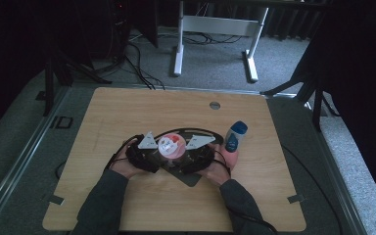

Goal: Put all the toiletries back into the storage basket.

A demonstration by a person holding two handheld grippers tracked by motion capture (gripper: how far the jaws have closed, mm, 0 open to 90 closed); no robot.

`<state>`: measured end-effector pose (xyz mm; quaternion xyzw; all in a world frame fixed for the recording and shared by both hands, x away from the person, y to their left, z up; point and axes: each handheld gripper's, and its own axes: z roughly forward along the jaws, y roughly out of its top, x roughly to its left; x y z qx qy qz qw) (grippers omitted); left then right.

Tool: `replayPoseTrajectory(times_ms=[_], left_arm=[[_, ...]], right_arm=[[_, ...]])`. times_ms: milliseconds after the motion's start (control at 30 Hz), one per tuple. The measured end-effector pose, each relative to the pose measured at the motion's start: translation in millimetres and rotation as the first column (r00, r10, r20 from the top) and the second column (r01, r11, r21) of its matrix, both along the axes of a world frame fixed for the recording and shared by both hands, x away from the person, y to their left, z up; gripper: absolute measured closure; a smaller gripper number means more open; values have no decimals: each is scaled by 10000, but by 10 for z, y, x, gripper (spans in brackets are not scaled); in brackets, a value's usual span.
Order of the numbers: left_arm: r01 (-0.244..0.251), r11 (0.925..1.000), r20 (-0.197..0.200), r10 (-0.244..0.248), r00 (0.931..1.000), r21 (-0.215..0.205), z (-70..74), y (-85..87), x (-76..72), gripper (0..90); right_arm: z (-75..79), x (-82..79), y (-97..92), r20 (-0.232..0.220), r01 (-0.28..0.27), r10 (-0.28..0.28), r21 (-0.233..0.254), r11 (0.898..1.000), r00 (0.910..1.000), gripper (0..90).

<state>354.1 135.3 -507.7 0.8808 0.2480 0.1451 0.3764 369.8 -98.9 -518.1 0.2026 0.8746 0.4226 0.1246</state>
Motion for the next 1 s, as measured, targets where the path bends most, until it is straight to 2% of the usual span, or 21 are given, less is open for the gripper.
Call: replayPoseTrajectory(times_ms=[433, 667, 800, 1000], left_arm=[[-457, 9989, -74, 456, 9989, -95, -10, 101, 61, 230], [-642, 9979, -173, 642, 9978, 9, -49, 160, 74, 230], [-792, 9968, -245, 790, 9966, -68, -78, 195, 83, 230], [-884, 9960, -248, 887, 9958, 132, -104, 194, 89, 230]], right_arm=[[3, 111, 127, -84, 34, -34, 6, 10000, 10000, 147], [-35, 153, 209, -192, -2, 1, -52, 10000, 9998, 149], [-62, 161, 253, -150, 35, -36, -61, 10000, 9999, 155], [-97, 182, 281, -283, 67, -69, -60, 10000, 9996, 160]])
